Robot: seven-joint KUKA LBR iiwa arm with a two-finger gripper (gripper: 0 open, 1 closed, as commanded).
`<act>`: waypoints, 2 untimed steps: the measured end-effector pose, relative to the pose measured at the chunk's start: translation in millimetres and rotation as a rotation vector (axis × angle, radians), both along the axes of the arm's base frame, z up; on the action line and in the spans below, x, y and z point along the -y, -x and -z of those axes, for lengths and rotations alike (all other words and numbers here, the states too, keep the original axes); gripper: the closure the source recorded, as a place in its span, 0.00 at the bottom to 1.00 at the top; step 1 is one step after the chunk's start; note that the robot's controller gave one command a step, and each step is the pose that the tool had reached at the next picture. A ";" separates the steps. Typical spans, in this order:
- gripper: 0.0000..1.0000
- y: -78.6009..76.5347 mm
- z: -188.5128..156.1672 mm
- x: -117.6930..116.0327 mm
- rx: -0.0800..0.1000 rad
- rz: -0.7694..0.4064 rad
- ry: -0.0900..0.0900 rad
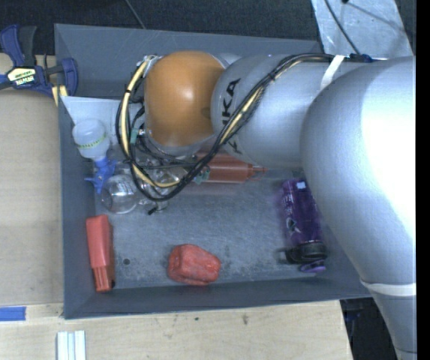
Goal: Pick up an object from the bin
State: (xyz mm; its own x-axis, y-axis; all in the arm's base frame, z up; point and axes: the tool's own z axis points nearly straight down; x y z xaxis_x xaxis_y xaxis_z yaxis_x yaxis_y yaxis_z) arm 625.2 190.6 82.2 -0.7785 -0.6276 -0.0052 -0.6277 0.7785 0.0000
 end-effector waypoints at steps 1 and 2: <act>1.00 -0.6 -6.6 -0.2 0.001 0.001 0.000; 1.00 0.0 -14.7 -0.1 -0.001 0.002 0.000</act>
Offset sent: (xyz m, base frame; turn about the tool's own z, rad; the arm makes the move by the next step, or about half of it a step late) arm 0.0000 0.0000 0.0446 0.0000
